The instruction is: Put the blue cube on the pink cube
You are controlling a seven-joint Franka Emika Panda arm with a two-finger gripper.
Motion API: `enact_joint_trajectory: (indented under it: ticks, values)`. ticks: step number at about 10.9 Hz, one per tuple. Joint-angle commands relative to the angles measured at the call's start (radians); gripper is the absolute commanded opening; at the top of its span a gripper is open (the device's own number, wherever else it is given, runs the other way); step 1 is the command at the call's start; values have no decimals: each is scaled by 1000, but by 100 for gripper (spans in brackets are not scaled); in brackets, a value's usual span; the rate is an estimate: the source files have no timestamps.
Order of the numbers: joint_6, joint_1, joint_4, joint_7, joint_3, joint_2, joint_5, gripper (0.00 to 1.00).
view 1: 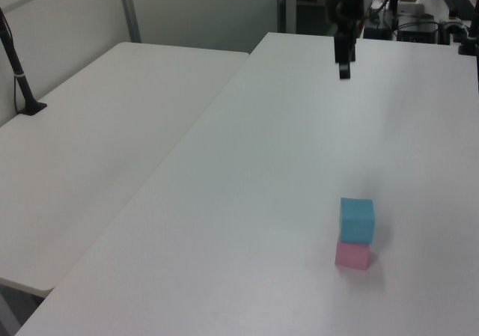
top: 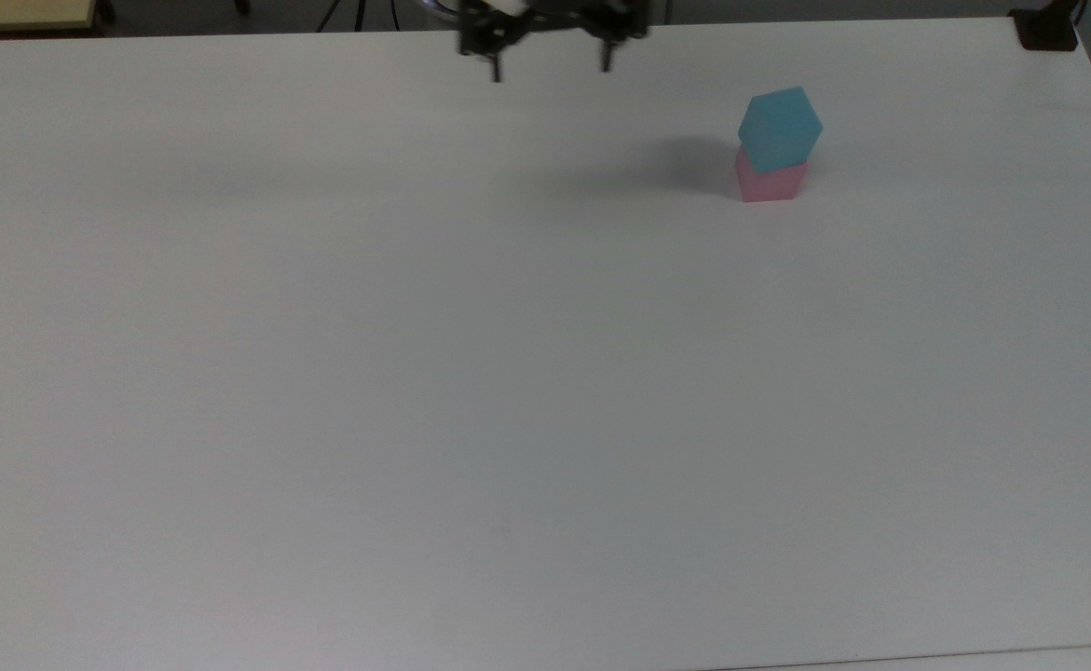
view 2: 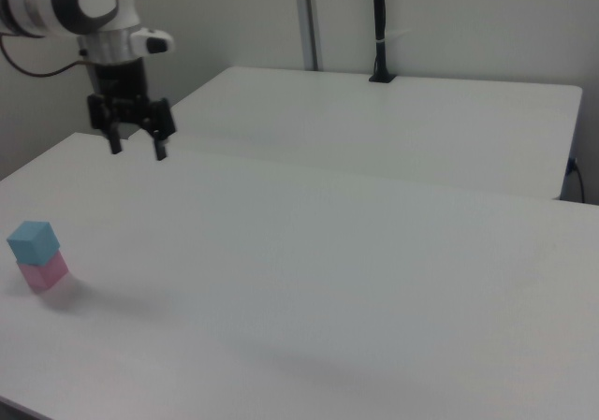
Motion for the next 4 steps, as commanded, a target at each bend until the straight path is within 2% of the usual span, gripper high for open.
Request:
enact_joint_trajectory:
  ticks: [1,4]
  values:
    - [-5,-45,-55,-49,-49,-75,-59,100]
    - [9,-71,-55,-51,-66,-104,-60,100]
